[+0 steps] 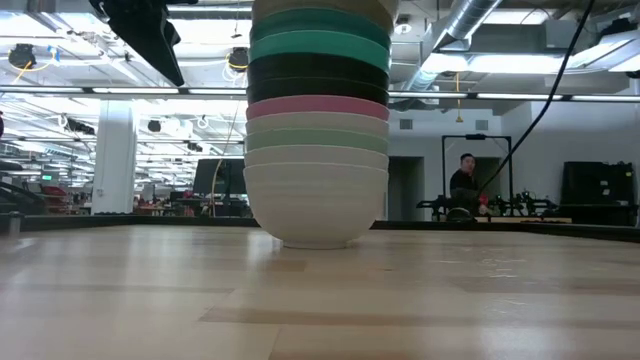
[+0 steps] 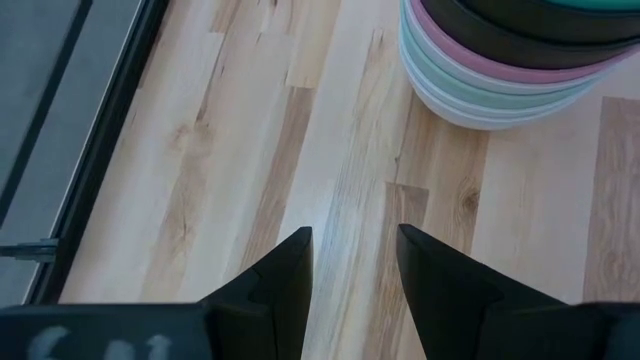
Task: Nest bowls inside each other
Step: Stack the white bowl on the top of the brown bowl
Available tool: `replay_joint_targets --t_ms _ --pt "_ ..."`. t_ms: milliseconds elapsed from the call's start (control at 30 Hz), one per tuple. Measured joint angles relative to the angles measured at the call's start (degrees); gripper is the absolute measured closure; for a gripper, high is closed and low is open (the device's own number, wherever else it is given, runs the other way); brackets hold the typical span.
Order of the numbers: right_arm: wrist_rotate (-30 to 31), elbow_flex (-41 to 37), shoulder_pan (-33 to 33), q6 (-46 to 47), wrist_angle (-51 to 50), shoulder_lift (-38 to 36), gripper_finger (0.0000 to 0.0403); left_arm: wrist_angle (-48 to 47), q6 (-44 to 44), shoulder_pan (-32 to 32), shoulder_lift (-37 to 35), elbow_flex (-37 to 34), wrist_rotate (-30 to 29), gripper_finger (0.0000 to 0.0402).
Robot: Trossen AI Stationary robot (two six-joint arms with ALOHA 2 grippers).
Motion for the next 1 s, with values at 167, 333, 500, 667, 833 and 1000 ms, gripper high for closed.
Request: replay_joint_targets --t_ms 167,333,500,667,833,1000 --pt "0.0 -0.01 0.0 -0.07 -0.01 0.0 0.0355 0.0 0.0 0.0 0.0 0.0 0.0 0.0262" --pt "0.15 -0.01 0.0 -0.09 -0.04 0.0 0.0339 0.0 0.0 0.0 0.0 0.0 0.0 0.0262" --pt "0.37 0.01 0.0 0.78 -0.18 0.0 0.0272 0.01 0.0 0.0 0.0 0.0 0.0 0.0262" --pt "0.7 0.01 0.0 0.94 -0.17 0.0 0.0176 0.0 -0.03 0.0 0.0 0.0 0.0 0.0262" --pt "7.1 0.01 0.0 0.94 -0.46 0.0 0.012 0.01 -0.06 0.0 0.0 0.0 0.0 0.0262" --pt "13.66 1.09 0.04 -1.83 -1.98 -0.57 0.0112 0.02 -2.17 0.0 0.0 0.0 -0.04 0.0262"
